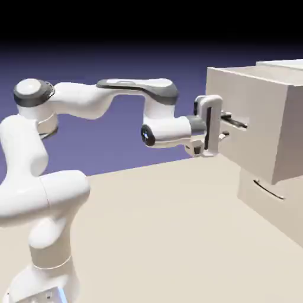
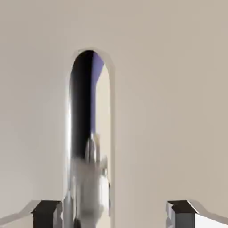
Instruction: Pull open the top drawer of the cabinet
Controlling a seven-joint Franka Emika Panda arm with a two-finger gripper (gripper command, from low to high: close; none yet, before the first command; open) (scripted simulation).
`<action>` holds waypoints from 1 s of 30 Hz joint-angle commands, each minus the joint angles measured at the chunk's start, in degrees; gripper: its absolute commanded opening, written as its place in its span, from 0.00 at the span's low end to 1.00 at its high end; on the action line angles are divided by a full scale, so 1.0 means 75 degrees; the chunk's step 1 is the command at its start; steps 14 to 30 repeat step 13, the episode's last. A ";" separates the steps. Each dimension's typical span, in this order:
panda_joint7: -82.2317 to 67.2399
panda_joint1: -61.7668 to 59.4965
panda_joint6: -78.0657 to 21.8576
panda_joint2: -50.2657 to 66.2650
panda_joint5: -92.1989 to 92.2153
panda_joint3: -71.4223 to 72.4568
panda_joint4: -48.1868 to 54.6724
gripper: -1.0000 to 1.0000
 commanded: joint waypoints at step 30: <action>-0.1612 0.2402 0.0525 -0.0852 0.0162 -0.1718 -0.1245 1.00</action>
